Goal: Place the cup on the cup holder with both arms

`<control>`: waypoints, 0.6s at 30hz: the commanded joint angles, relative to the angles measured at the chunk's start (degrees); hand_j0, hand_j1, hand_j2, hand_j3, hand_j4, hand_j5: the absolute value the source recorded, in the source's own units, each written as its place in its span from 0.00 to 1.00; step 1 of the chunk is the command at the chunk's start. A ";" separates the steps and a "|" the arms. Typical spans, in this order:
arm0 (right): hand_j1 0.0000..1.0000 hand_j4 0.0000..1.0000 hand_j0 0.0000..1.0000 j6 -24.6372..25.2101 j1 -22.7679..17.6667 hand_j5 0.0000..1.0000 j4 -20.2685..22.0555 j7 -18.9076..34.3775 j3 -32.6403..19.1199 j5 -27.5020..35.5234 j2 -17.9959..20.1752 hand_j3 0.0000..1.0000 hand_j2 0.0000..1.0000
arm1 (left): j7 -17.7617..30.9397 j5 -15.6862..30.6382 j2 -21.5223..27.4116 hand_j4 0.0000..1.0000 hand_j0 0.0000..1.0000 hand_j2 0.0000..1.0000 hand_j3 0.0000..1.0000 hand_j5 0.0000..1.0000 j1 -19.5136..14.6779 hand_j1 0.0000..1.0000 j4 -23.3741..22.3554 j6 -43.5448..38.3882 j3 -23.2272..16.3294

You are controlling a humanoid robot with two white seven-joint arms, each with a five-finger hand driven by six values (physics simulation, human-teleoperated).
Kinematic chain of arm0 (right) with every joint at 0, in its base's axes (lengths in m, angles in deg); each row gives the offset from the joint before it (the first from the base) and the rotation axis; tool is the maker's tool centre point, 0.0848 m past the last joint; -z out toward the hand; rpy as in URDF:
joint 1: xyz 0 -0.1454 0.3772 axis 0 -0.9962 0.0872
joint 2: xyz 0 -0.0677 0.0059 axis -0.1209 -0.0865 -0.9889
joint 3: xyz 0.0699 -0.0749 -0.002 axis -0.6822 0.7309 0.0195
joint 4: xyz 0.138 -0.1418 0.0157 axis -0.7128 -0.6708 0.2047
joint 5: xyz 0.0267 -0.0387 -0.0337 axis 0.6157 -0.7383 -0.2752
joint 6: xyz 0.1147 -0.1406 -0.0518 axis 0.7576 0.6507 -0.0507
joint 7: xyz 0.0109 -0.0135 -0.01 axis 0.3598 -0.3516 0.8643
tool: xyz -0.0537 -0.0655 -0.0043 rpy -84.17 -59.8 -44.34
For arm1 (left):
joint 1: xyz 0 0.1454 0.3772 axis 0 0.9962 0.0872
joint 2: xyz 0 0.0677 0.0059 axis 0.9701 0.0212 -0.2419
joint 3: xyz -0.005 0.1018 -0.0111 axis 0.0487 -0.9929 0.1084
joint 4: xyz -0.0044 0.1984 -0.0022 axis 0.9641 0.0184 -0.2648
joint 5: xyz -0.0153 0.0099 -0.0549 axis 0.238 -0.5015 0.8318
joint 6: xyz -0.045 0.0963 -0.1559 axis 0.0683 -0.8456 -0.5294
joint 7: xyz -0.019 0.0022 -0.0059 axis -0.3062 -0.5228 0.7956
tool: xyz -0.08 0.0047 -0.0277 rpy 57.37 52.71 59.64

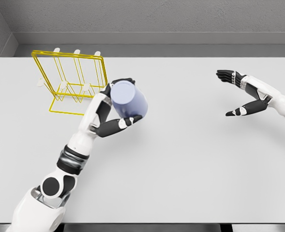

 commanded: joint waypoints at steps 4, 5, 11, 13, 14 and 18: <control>1.00 1.00 1.00 0.09 -0.09 1.00 0.04 -0.01 -0.07 0.44 0.05 1.00 1.00 | -0.05 0.23 0.30 0.72 0.72 0.72 0.72 0.72 -1.05 0.72 0.05 2.40 0.01; 1.00 1.00 1.00 0.09 -0.09 1.00 0.04 -0.01 -0.07 0.44 0.05 1.00 1.00 | -0.14 0.23 0.48 0.72 0.72 0.72 0.72 0.72 -1.23 0.72 0.05 2.32 0.01; 1.00 1.00 1.00 0.09 -0.09 1.00 0.04 -0.01 0.02 0.44 0.05 1.00 1.00 | -0.14 5.51 5.13 0.72 0.72 0.72 0.72 0.72 -3.52 0.72 0.05 2.23 0.01; 1.00 1.00 1.00 0.09 0.00 1.00 0.04 -0.01 0.11 0.44 0.05 1.00 1.00 | -0.14 6.21 5.75 0.72 0.72 0.72 0.72 0.72 -3.96 0.72 0.05 2.23 0.10; 1.00 1.00 1.00 0.09 0.00 1.00 0.04 -0.01 0.02 0.44 0.05 1.00 1.00 | -0.14 6.39 5.93 0.72 0.72 0.72 0.72 0.72 -4.22 0.72 0.05 2.23 0.19; 1.00 1.00 1.00 0.09 0.00 1.00 0.13 -0.01 0.11 0.44 0.05 1.00 1.00 | -0.14 7.88 7.07 0.72 0.72 0.72 0.72 0.72 -4.66 0.72 0.05 2.23 1.16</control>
